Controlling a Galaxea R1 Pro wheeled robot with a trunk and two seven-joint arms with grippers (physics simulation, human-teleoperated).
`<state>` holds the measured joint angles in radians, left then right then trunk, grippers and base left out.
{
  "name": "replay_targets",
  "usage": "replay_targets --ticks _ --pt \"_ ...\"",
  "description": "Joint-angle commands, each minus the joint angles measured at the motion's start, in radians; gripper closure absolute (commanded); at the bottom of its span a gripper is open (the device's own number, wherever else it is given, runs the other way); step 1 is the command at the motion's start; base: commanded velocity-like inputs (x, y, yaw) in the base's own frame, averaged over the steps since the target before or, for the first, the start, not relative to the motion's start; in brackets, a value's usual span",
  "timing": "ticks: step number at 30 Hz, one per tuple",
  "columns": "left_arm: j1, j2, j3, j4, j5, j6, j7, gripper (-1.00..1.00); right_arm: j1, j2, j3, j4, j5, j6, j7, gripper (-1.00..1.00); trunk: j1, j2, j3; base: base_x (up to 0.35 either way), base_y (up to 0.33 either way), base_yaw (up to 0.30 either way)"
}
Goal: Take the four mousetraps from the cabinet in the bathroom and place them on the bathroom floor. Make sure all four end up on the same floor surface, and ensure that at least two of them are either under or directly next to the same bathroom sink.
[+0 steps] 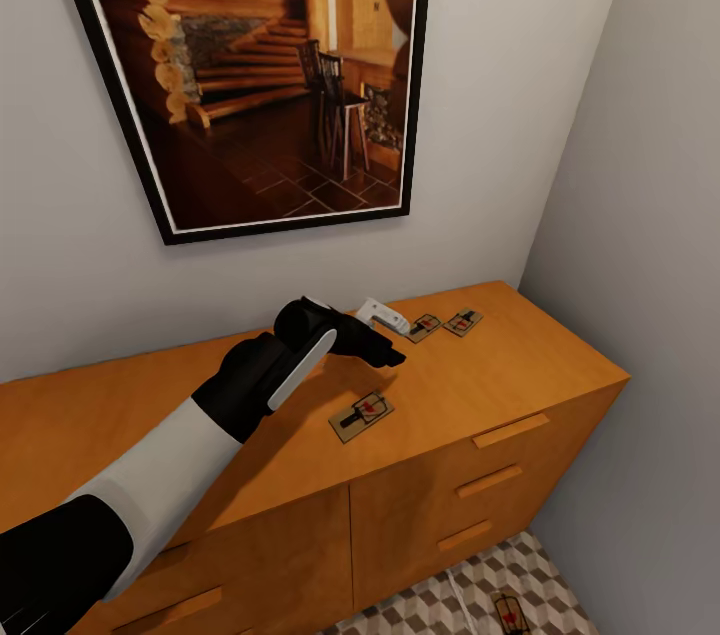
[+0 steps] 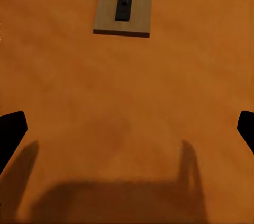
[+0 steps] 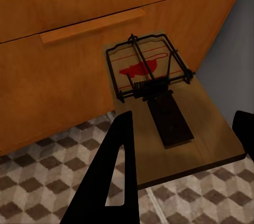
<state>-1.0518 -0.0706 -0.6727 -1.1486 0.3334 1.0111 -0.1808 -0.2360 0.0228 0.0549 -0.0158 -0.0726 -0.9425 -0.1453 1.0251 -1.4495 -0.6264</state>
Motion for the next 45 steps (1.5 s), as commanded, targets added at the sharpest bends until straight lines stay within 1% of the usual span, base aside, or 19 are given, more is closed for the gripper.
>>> replay_targets --ticks 1,9,21,35,45 --pt "-0.001 0.000 0.000 0.000 -0.010 0.003 -0.010 -1.00 -0.001 0.000 0.006 0.000 -0.007 -0.003 -0.002 1.00 0.000 0.000 -0.001 0.000 0.000 0.000" --pt "-0.001 -0.001 -0.001 0.003 -0.011 0.003 -0.011 -1.00 -0.001 0.000 0.006 0.000 -0.007 -0.002 -0.002 1.00 0.000 0.000 -0.001 0.020 0.000 0.000" --pt "-0.001 -0.001 -0.001 0.009 -0.011 0.003 -0.011 -1.00 0.000 0.001 0.006 0.000 -0.007 -0.002 -0.002 1.00 0.000 0.000 -0.001 0.160 0.000 0.000" --pt "-0.001 -0.001 -0.004 0.009 -0.011 0.001 -0.010 -1.00 0.000 0.002 0.006 0.000 -0.007 -0.002 -0.002 1.00 0.000 0.000 -0.001 0.028 0.000 0.000" --pt "-0.001 -0.001 -0.005 0.018 -0.011 0.001 -0.011 -1.00 0.000 0.002 0.006 0.000 -0.007 -0.002 -0.002 1.00 0.000 0.000 -0.001 0.123 0.000 0.000"
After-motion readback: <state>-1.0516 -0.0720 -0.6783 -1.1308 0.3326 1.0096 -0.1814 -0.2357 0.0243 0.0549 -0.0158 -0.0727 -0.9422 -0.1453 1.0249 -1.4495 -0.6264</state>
